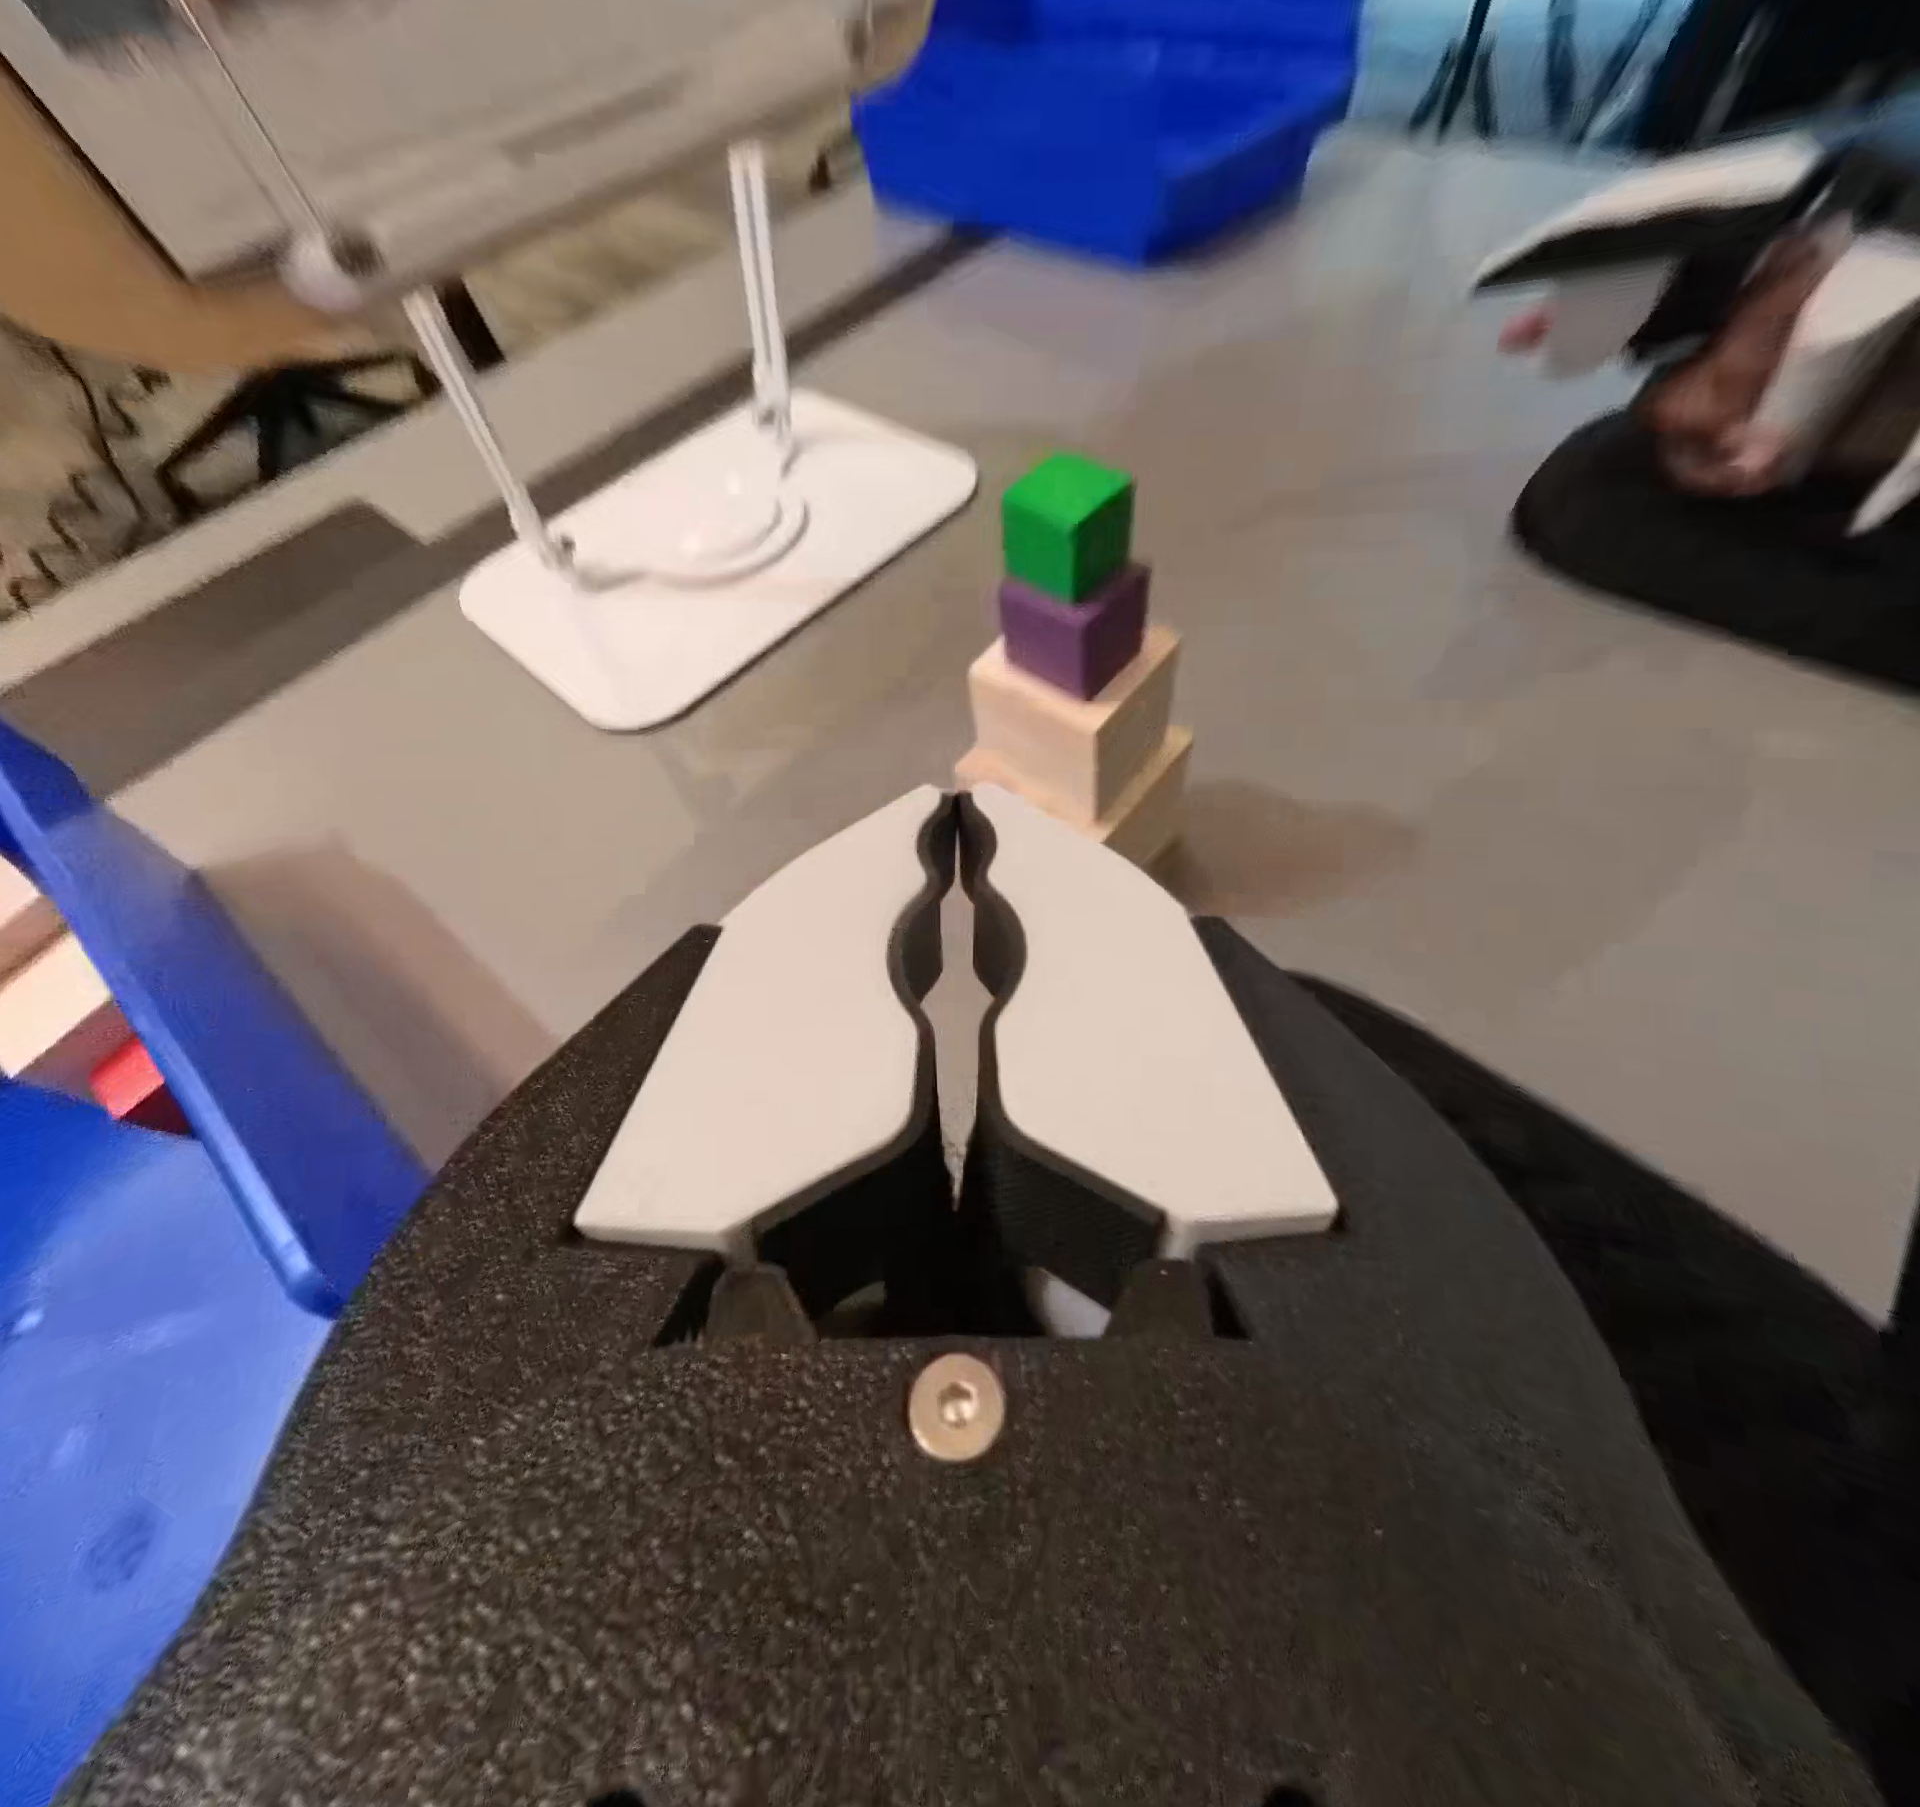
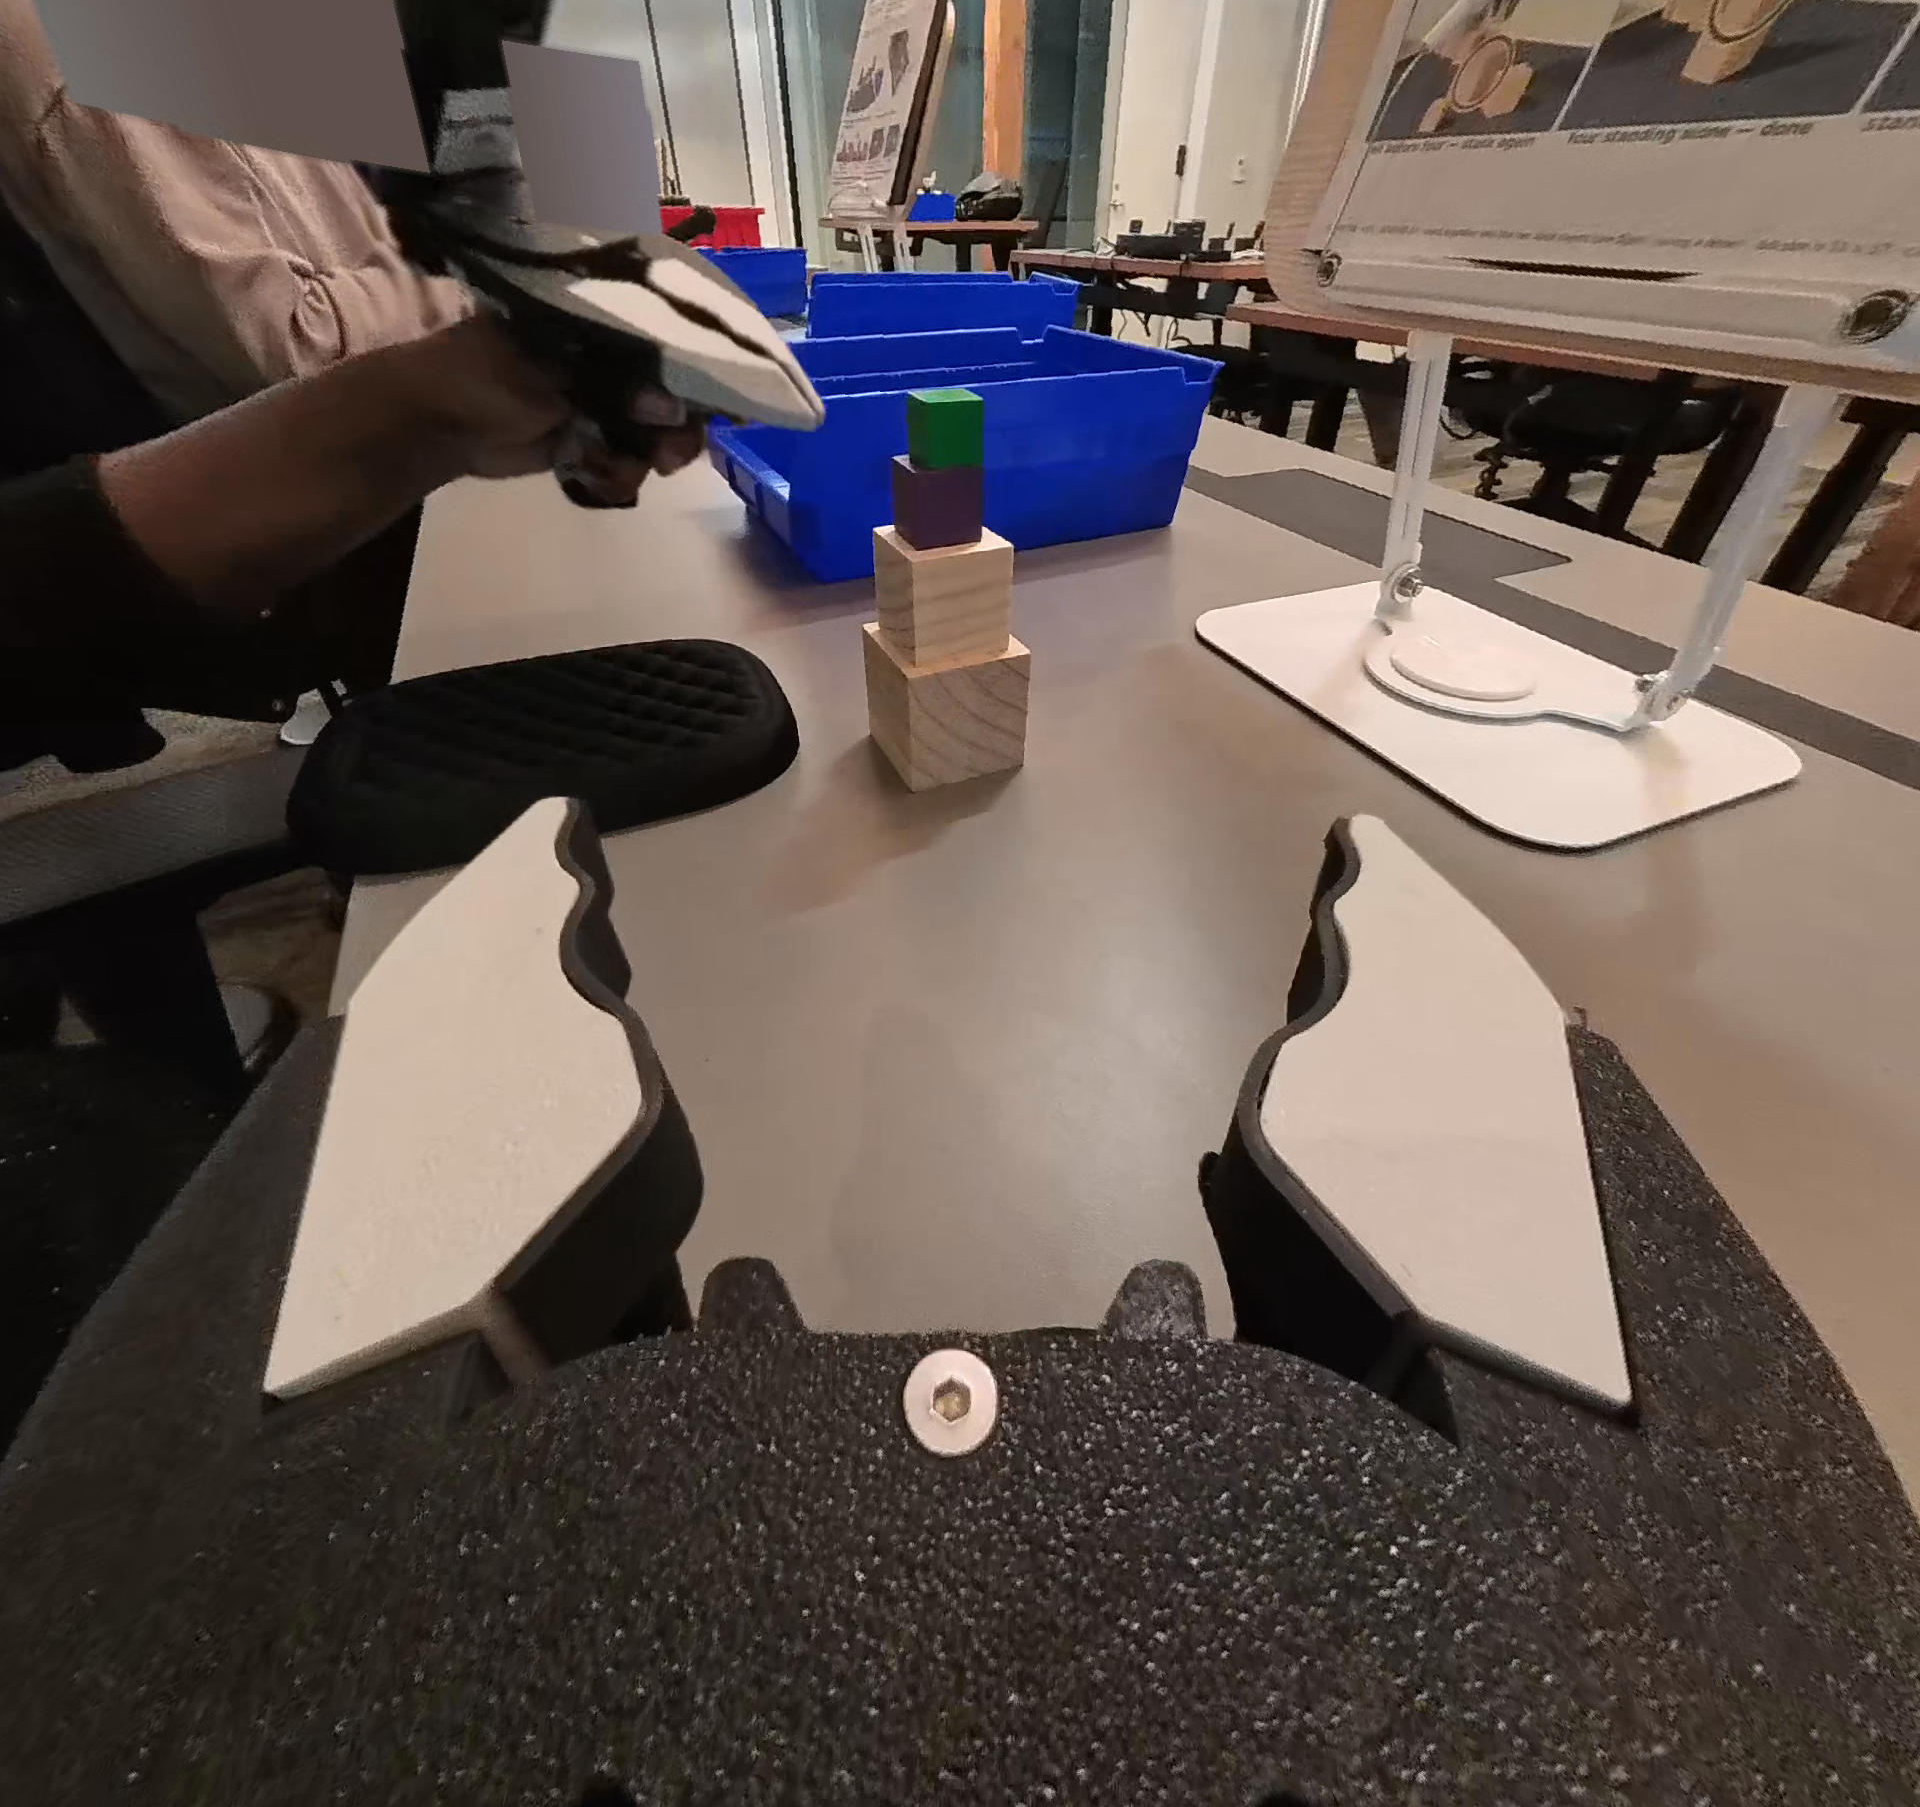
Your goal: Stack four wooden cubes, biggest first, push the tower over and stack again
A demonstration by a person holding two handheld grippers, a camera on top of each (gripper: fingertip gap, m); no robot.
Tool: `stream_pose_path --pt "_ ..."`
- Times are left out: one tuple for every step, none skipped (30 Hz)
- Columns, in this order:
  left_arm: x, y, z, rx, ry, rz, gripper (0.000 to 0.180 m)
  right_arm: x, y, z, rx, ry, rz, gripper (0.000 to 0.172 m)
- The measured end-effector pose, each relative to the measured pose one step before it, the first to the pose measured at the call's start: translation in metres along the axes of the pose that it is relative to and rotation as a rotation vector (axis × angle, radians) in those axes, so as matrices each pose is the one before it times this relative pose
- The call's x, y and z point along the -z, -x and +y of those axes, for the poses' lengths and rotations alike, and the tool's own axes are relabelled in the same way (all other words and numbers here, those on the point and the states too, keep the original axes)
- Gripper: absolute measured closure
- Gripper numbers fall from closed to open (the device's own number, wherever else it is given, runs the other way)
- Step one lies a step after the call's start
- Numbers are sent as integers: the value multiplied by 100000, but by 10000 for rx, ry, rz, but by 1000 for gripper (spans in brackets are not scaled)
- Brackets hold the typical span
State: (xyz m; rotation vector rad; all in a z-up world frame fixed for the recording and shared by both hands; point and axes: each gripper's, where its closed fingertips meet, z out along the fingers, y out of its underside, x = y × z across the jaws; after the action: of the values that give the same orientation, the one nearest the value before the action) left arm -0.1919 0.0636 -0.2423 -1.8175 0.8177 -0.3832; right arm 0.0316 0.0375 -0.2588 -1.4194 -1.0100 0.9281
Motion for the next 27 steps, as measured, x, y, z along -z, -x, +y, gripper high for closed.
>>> stream_pose_path --pt "-616 416 892 -187 631 36 180 -20 -25 52 7 27 25 46" --pt "-669 294 720 -197 534 72 180 -11 -20 35 -8 21 11 47" --pt "-680 235 381 -147 307 45 180 -1 -3 32 -24 18 -13 49" --pt "-663 -14 246 -120 234 170 180 -10 74 9 -11 0 -72 50" --pt "-644 -221 278 -141 283 261 180 11 -36 -12 -26 -11 13 50" --pt "-603 -50 266 -207 309 98 180 13 -71 -3 -22 -11 45 50" --pt "-583 46 183 -275 266 -12 180 6 61 0 23 -9 -31 51" --pt "-531 -85 35 -263 166 75 180 -7 54 15 35 12 -24 53" --pt "-457 -44 -236 -149 -16 45 180 -45 53 48 34 42 -15 53" --pt "-382 -110 -383 -76 -122 92 180 -49 55 74 31 55 -20 54" --pt "-318 -65 -455 -109 -183 22 180 -54 26 63 21 56 -7 55" --pt "-314 165 -353 -74 -131 -161 180 -36 54 52 24 46 -21 55" --pt "-344 -116 -171 -42 3 56 180 -31 30 41 27 29 -9 56" --pt "-334 -248 -144 -18 24 124 180 -10 37 18 32 16 0 56" --pt "-281 -166 -151 -40 20 60 180 -1 34 3 33 3 -3 56" --pt "-232 -129 -65 -81 68 21 180 10 -8 -14 16 -12 17 56" --pt "-191 -143 -41 -70 68 44 180 20 -30 -22 2 -20 29 56" --pt "-134 -147 -156 -17 -8 56 180 20 13 -29 8 -25 0 56" --pt "-127 -211 -166 1 -15 102 180 18 -3 -22 5 -20 0 57" --pt "-120 -176 -129 -14 13 78 180 13 -25 -9 -7 -9 18 57" --pt "-125 -79 -114 -21 24 2 180 -4 -7 -1 -9 -1 3 57" --pt "-129 -115 -96 -16 42 18 180 3 -17 -4 -5 -4 6 57" --pt "-125 -122 -87 3 55 10 180 3 -46 -5 -10 -5 31 57" --pt "-123 -136 -171 -33 -13 10 180 5 1 -7 -7 -6 1 57" --pt "-141 -203 -199 -27 -20 40 180 -16 -26 27 -24 15 -1 57" --pt "-122 -128 -171 -5 19 0 180 -30 -13 40 -37 34 -20 57" --pt "-98 -161 -204 -33 -2 12 180 -37 -17 58 -44 42 -18 58"
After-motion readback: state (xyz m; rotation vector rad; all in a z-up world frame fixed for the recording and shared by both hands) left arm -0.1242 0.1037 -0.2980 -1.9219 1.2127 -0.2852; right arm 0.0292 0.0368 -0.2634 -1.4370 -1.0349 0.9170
